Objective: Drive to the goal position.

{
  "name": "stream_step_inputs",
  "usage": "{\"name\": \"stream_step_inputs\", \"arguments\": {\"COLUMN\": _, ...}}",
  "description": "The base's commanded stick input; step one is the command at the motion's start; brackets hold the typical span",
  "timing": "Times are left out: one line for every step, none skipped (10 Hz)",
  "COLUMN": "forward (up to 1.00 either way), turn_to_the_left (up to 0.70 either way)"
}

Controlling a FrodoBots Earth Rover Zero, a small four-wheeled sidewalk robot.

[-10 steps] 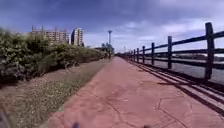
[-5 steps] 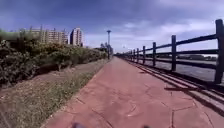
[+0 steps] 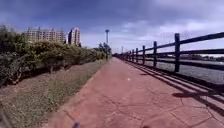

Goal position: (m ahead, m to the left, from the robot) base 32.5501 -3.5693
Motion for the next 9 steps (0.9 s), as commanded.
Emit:
{"name": "stream_step_inputs", "arguments": {"forward": 0.7, "turn_to_the_left": 0.0}}
{"name": "stream_step_inputs", "arguments": {"forward": 0.7, "turn_to_the_left": 0.0}}
{"name": "stream_step_inputs", "arguments": {"forward": 0.7, "turn_to_the_left": 0.0}}
{"name": "stream_step_inputs", "arguments": {"forward": 0.7, "turn_to_the_left": 0.0}}
{"name": "stream_step_inputs", "arguments": {"forward": 0.7, "turn_to_the_left": 0.0}}
{"name": "stream_step_inputs", "arguments": {"forward": 0.7, "turn_to_the_left": 0.0}}
{"name": "stream_step_inputs", "arguments": {"forward": 0.7, "turn_to_the_left": 0.0}}
{"name": "stream_step_inputs", "arguments": {"forward": 0.7, "turn_to_the_left": 0.0}}
{"name": "stream_step_inputs", "arguments": {"forward": 0.7, "turn_to_the_left": 0.0}}
